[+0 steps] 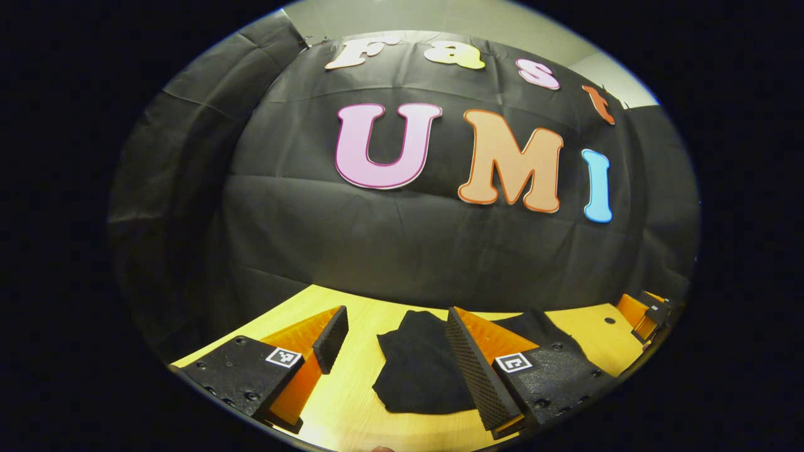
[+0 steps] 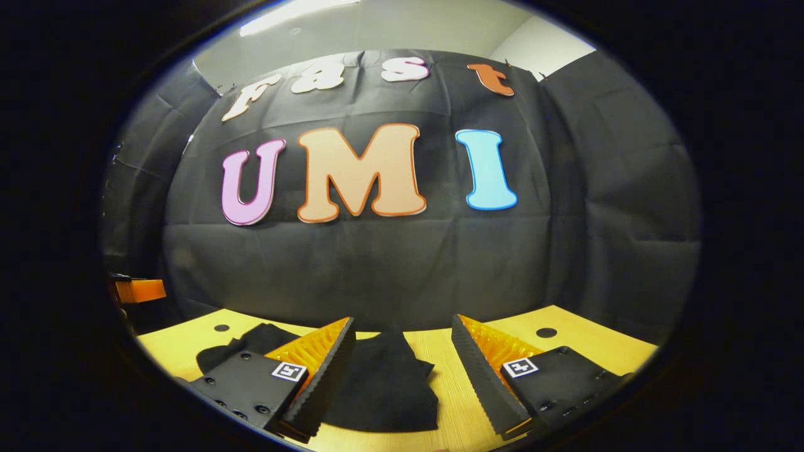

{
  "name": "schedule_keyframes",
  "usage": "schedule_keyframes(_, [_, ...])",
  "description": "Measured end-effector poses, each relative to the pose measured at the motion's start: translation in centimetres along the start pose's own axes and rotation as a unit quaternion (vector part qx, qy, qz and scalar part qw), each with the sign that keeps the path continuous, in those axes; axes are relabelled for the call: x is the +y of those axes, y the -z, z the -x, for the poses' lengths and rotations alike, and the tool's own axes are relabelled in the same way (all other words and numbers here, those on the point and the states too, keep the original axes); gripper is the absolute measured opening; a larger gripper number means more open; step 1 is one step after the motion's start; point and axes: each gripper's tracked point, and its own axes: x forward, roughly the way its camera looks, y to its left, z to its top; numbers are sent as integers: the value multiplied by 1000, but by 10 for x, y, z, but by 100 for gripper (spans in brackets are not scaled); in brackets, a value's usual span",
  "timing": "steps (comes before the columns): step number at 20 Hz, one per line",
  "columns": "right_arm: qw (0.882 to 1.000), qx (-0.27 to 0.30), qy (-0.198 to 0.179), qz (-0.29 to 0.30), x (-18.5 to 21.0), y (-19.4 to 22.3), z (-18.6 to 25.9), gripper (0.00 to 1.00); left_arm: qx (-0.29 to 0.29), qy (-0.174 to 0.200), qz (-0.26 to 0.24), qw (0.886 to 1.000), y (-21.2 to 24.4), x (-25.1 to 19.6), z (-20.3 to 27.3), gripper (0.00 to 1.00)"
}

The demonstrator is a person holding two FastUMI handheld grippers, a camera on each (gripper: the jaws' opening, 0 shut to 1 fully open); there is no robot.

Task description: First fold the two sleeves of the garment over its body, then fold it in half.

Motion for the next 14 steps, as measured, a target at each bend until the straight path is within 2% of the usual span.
schedule_keyframes(1, [1000, -6, 1, 4, 0, -7, 5, 94, -3, 1, -1, 1000, -4, -1, 6, 92])
schedule_keyframes(3, [1000, -8, -1, 4, 4, -17, 19, 94, -11, 9, -15, 1000, -9, -8, 18, 92])
schedule_keyframes(4, [1000, -8, 0, 4, 3, -20, 26, 94, -13, 11, -25, 1000, -11, -10, 24, 96])
schedule_keyframes(6, [1000, -5, 0, 3, 3, -25, 43, 97, -30, 18, -52, 998, -21, -14, 37, 92])
schedule_keyframes(9, [1000, -7, 3, 7, 4, -32, 68, 94, -31, 28, -57, 998, -22, -20, 56, 92])
schedule_keyframes(13, [1000, -7, 4, 3, 4, -36, 102, 97, -40, 28, -53, 997, -31, -15, 91, 93])
schedule_keyframes(14, [1000, -10, 6, 3, 3, -40, 112, 94, -47, 26, -55, 997, -36, -13, 99, 92])
